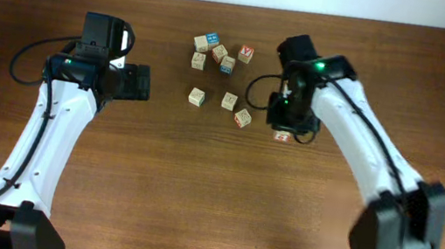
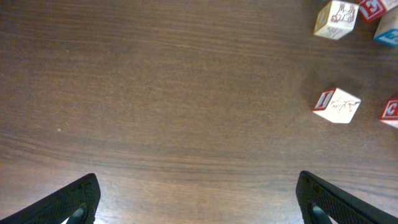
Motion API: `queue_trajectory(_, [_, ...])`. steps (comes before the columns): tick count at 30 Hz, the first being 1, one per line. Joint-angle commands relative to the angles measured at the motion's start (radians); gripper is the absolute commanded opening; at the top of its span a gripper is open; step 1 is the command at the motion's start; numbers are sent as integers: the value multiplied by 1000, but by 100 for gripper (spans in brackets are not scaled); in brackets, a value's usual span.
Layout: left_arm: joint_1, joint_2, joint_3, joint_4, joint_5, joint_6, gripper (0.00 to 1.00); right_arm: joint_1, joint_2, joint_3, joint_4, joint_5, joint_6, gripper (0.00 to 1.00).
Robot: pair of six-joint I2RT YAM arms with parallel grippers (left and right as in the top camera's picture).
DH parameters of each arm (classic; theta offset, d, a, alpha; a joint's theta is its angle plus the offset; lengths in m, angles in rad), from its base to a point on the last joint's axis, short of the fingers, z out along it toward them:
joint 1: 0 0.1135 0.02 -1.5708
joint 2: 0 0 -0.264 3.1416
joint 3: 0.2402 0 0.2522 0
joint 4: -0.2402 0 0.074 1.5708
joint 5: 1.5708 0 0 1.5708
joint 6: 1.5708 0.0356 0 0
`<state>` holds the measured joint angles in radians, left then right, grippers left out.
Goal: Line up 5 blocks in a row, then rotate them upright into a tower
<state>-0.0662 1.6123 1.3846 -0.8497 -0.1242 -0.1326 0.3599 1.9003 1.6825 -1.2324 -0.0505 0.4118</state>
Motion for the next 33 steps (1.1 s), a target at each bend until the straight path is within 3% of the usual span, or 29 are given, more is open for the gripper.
queue_trajectory(1, [3,5,17,3,-4,-13,99,27,-56,-46,-19,34,-11,18])
queue_trajectory(8, [3,5,17,3,-4,-13,99,58,-48,-504,319,6,-3,24])
queue_trajectory(15, [3,5,17,3,-4,-13,99,50,-40,-507,328,1,-4,46])
queue_trajectory(17, [3,5,17,3,-4,-13,99,50,-41,-490,325,-5,-19,47])
queue_trajectory(20, [3,5,17,3,-4,-13,99,19,-41,-305,341,-56,-33,54])
queue_trajectory(23, [3,5,17,3,-4,-13,99,21,-16,-265,656,-56,240,59])
queue_trajectory(25, [3,5,17,3,-4,-13,99,30,51,-265,758,-14,387,61])
queue_trajectory(27, [3,5,17,3,-4,-13,99,39,95,-265,763,-13,484,61])
queue_trajectory(33, [3,5,17,3,-4,-13,99,79,179,-266,768,1,548,61])
